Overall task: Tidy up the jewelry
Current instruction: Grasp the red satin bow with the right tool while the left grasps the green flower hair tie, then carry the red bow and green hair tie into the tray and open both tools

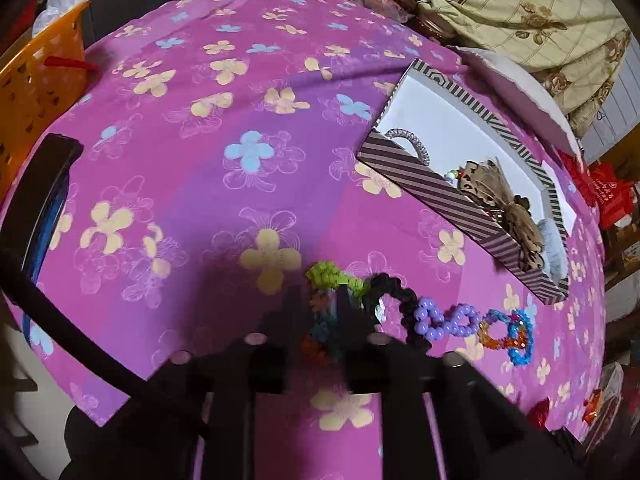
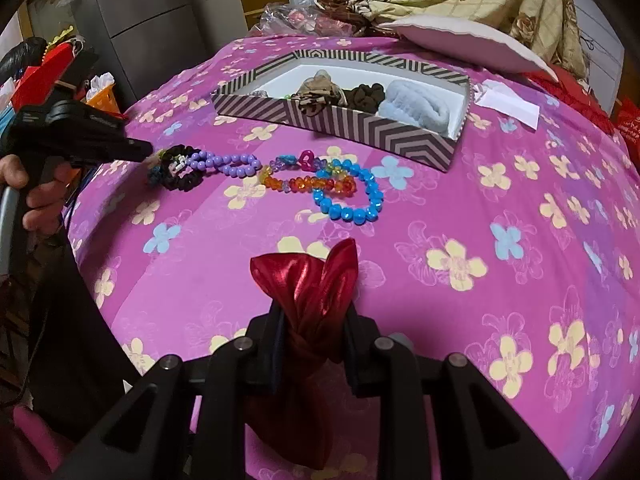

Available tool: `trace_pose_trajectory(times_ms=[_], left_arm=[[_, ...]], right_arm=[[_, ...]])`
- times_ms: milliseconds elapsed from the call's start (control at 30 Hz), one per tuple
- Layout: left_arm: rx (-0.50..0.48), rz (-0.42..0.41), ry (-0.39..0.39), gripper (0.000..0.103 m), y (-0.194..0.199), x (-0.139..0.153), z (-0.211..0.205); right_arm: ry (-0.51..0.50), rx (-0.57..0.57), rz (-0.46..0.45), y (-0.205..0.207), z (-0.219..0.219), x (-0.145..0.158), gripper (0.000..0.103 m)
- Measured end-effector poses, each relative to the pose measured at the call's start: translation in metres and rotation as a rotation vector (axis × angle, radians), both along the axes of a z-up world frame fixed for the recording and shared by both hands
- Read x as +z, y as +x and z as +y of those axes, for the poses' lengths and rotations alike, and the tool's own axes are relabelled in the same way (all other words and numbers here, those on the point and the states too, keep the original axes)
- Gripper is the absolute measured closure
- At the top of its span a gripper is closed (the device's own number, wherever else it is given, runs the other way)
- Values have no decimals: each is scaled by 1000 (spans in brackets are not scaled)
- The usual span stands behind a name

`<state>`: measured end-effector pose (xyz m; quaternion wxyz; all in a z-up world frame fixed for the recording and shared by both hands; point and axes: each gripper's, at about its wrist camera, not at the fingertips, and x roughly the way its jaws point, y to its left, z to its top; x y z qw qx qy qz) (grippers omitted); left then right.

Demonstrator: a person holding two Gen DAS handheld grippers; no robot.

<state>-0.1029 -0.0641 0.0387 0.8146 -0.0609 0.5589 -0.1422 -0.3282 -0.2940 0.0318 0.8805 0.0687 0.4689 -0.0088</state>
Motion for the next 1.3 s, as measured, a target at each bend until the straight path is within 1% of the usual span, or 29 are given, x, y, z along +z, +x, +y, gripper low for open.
trace_pose_trajectory(times_ms=[67,167,267,333,433,500,600,733,967,1133,1300], left_arm=[[12,6,16,83,6,-5,-4],[20,39,-11,78,12,-10,-10],[29,48,8,78,15,-15,-17],[49,46,-11,78,18,-16,-16],[51,54,-27,92,22,-19,-17],[54,47,-32,93,21,-18,-15],[54,15,-53,94,14,-6,-8],[31,-53,-80,94,5,29,-1],[-5,-146,-100,94,-1,80,0],[-33,-196,-84,94,1,104,-12],[-64,-223,-65,94,6,114,-33]], right_arm=[[-3,0,4,-1,-1,0,78],[-5,-9,7,-1,-4,0,78],[1,-14,9,-1,-5,-1,78],[1,-11,9,-1,-5,-1,78],[7,-5,6,-1,-4,0,78],[12,0,-2,-2,-4,1,78],[17,4,-22,-3,-3,7,78],[33,9,-52,-3,-3,18,78],[52,15,-103,6,-6,41,78],[39,11,-127,21,-12,58,78],[29,1,-141,42,-23,71,78]])
